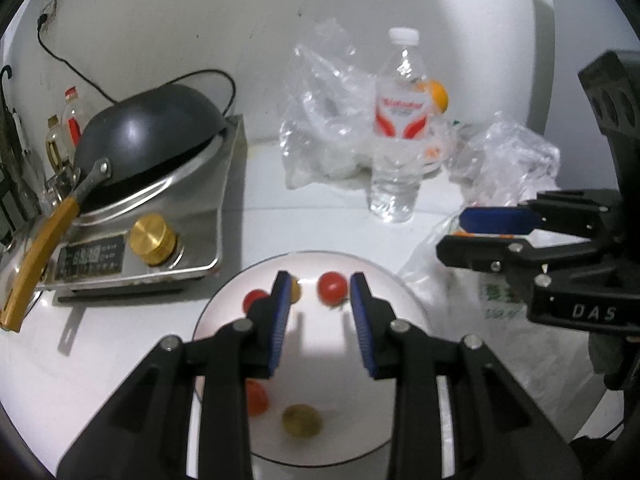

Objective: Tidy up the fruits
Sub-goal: 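Move both open tools back to the yellow fruits on the bag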

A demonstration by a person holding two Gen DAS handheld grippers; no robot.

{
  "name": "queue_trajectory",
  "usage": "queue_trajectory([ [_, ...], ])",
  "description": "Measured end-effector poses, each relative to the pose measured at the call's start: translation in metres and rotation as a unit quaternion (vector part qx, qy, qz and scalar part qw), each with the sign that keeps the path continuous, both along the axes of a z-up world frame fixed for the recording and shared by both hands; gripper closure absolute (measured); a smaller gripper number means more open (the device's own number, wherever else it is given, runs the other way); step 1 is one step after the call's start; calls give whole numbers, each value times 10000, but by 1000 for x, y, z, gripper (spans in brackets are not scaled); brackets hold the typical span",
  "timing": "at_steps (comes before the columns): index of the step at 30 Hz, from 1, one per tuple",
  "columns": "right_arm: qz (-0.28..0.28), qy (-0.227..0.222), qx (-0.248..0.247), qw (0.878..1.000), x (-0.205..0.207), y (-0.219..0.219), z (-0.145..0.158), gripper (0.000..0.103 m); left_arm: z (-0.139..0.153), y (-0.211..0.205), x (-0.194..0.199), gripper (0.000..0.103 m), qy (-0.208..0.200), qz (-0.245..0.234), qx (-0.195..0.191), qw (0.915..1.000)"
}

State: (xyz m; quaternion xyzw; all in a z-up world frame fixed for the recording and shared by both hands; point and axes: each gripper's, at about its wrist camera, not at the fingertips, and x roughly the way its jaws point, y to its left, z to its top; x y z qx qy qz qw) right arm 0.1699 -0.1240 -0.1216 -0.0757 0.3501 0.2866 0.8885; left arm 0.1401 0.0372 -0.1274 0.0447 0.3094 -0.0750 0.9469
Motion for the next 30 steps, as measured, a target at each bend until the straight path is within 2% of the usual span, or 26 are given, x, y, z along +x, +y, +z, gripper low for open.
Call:
queue_trajectory([
  [6, -204, -121, 44, 9997, -11, -34, 9, 64, 10, -21, -9, 69, -102, -44, -39, 9999],
  [7, -218, -128, 50, 9997, -13, -38, 9, 64, 11, -25, -10, 64, -118, -55, -33, 9999],
  [8, -236, -137, 58, 9996, -14, -42, 10, 64, 12, -28, -11, 48, -123, -71, -40, 9999],
  [9, -258, -147, 67, 9995, -16, -48, 10, 64, 13, -32, -13, 42, -151, -98, -85, 9998],
  [30, -566, -162, 251, 9980, -27, -122, 7, 64, 18, -105, -22, 41, -203, -443, -83, 9988],
])
